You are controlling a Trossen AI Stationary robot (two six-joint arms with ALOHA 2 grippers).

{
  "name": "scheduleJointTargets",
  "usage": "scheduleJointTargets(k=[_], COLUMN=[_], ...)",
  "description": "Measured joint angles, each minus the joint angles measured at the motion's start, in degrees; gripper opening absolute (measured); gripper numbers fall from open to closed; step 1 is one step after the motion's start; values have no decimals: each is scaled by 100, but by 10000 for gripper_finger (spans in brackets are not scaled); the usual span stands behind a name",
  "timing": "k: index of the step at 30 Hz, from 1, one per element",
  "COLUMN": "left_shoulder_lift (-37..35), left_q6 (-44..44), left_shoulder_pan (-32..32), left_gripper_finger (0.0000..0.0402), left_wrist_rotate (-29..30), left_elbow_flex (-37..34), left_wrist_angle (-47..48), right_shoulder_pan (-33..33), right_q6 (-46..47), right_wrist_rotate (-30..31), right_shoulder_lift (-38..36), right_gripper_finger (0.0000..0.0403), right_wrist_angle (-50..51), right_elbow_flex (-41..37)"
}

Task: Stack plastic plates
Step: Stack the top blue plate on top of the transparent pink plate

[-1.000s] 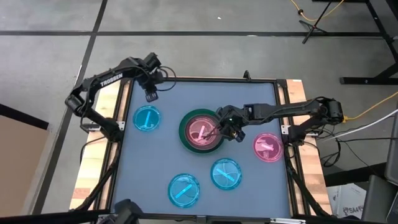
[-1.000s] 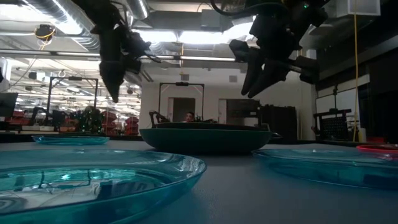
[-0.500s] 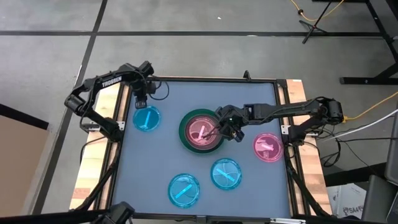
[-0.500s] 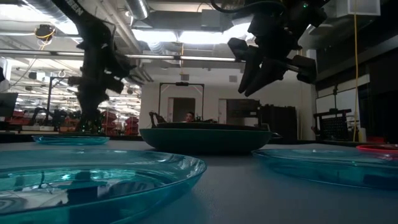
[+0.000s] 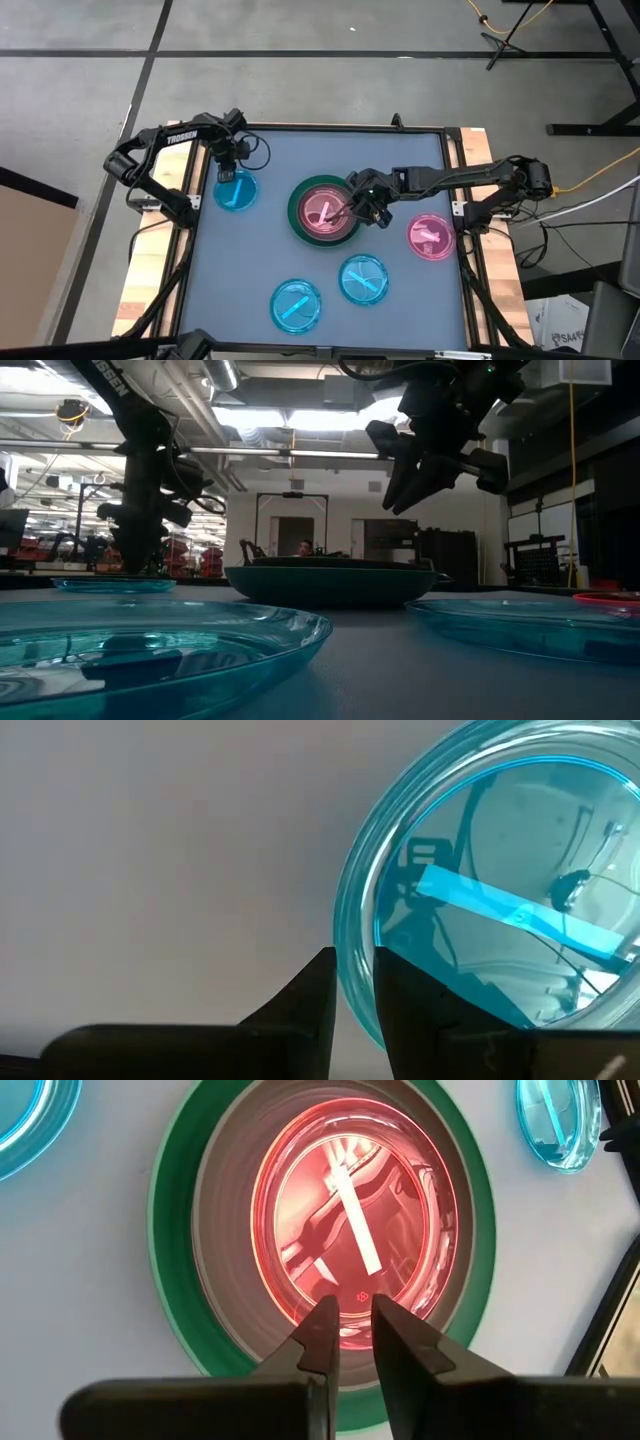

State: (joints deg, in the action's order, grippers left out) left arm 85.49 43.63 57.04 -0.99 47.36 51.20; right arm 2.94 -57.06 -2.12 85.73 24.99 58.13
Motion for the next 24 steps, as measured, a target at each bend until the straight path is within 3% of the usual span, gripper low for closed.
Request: scheduleJointTargets(k=[24], left_shoulder_lift=[0], left_q6=[-446], left_shoulder_pan=[0], left_gripper_finger=[63], left_wrist_rotate=[-42], left_elbow_flex=[-5], left_wrist_angle=[-251], right_shoulder_pan=[0], right_q6=[-22], right_wrist_rotate=[-1], right_shoulder_lift=[0], right_gripper_finger=[51], right_wrist_angle=[2], right_elbow_flex=[0])
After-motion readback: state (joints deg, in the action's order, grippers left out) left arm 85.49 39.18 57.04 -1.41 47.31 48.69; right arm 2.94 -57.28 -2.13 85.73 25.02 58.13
